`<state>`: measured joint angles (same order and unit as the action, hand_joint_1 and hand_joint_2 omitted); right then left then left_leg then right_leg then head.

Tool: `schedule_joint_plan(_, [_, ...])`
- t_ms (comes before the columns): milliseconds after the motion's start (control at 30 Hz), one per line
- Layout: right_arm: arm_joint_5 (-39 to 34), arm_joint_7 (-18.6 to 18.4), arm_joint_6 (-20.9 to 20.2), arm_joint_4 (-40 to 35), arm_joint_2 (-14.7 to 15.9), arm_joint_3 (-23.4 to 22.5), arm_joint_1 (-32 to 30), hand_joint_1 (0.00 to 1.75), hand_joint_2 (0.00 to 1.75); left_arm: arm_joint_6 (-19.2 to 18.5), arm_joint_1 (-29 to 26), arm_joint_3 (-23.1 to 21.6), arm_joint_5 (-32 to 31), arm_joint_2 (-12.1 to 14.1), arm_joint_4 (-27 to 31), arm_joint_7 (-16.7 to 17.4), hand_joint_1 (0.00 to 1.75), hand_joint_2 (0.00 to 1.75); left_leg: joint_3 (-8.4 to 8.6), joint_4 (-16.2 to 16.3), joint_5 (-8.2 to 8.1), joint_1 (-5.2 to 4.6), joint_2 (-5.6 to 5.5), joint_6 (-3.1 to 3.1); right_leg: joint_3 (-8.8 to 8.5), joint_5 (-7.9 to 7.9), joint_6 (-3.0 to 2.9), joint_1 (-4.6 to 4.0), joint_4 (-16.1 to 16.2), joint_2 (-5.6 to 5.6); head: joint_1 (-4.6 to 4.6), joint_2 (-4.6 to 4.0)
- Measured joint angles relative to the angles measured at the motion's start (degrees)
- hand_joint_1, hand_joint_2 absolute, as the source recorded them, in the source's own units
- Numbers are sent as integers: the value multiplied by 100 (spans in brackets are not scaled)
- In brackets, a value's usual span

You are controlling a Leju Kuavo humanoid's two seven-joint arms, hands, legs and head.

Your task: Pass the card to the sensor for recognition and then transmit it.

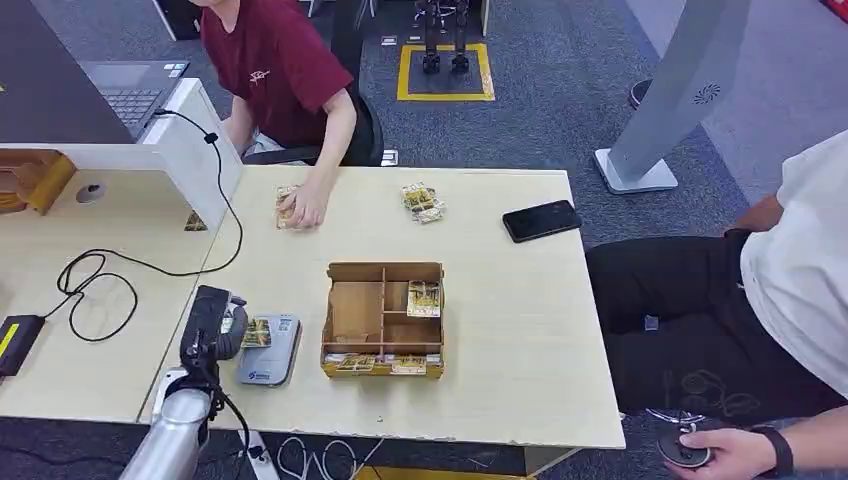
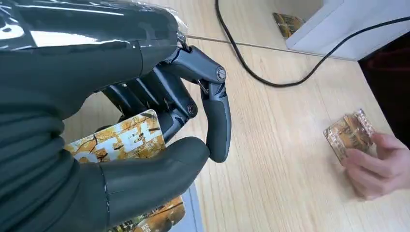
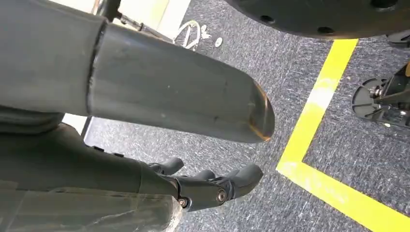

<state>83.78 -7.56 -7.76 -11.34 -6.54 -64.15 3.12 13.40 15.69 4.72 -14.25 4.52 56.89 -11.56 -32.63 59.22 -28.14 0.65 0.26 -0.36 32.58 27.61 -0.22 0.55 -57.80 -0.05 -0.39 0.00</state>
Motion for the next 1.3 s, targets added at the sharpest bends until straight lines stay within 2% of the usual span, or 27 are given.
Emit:
schedule_joint_plan(467, [4,-57,-2,0,0,0,1,0,0,505,32,-87,-660,-44,-465,63,175,175,0,0,0,0,0,0,0,0,0,0,0,0,0,0])
schedule_joint_plan(800, [22,-57,0,0,0,0,2,0,0,561,58,-81,-885,-66,-730,41,175,175,1,0,0,0,-1,0,-2,0,0,0,0,-1,0,0])
schedule_joint_plan(933, [28,-57,0,0,0,0,1,0,0,525,59,-76,-894,-76,-730,-135,175,175,1,0,0,0,-1,0,-2,0,0,0,0,-1,0,0])
schedule_joint_plan(1100, [33,-57,0,0,2,0,1,0,0,387,40,-76,-654,-122,-329,-418,175,175,1,0,2,0,-2,1,-2,0,0,0,0,-1,0,0])
schedule_joint_plan(1300, [96,-57,0,0,2,0,0,0,0,332,57,-76,-513,-151,258,-402,175,175,1,0,2,0,0,1,-1,-1,0,0,0,0,0,0])
